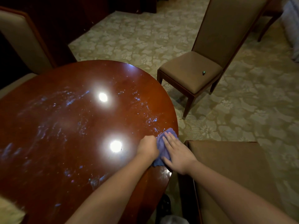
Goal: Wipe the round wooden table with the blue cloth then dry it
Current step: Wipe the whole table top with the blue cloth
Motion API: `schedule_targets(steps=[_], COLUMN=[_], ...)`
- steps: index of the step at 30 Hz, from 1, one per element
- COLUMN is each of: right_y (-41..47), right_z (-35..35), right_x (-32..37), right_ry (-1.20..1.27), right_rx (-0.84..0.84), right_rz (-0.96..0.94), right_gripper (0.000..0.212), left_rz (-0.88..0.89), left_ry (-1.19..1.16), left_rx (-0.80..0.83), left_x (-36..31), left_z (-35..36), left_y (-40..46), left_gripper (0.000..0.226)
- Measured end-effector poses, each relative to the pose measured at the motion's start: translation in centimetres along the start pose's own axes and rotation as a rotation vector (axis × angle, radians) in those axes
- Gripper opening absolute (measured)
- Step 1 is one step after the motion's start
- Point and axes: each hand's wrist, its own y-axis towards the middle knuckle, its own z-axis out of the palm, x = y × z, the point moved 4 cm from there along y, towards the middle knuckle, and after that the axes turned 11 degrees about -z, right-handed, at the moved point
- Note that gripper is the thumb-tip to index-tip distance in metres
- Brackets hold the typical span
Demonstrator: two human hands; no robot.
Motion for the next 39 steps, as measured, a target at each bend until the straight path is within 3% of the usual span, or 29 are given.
schedule_targets(steps=[4,10,14,17,21,25,31,36,39], right_y=[2.8,0.8,3.4,4.0,0.0,-1.1,-0.2,-2.9,0.5], right_z=[-1.4,0.0,-0.8,-0.7,1.6,3.0,2.0,3.4,2.0], right_x=[0.0,0.8,0.6,2.8,5.1,6.2,9.3,12.2,11.8], right_ry=[-0.014,-0.111,-0.125,-0.098,-0.024,0.021,-0.023,-0.044,-0.034], right_rx=[0.047,-0.010,0.051,0.054,-0.022,0.070,0.041,0.036,0.040], right_rz=[-0.124,-0.061,-0.084,-0.112,-0.019,0.136,0.029,-0.014,0.024], right_gripper=[0.095,0.074,0.099,0.102,0.102,0.088,0.084,0.098,0.078], left_rz=[-0.096,-0.020,-0.071,-0.124,-0.054,0.011,-0.037,0.008,-0.052], left_ry=[-0.091,0.026,-0.003,-0.069,-0.030,0.036,-0.051,0.037,-0.040], left_rx=[-0.038,-0.065,-0.083,-0.080,-0.011,-0.015,-0.042,0.004,-0.076], left_x=[1.6,-0.3,1.5,3.5,3.8,4.1,7.5,8.9,10.1], left_z=[-0.9,0.5,-0.7,-1.2,0.2,2.1,1.2,2.9,1.5], left_y=[1.3,0.6,0.9,0.3,-2.0,-3.7,-4.5,-6.9,-5.8], left_gripper=[0.021,0.027,0.024,0.024,0.025,0.023,0.026,0.025,0.025])
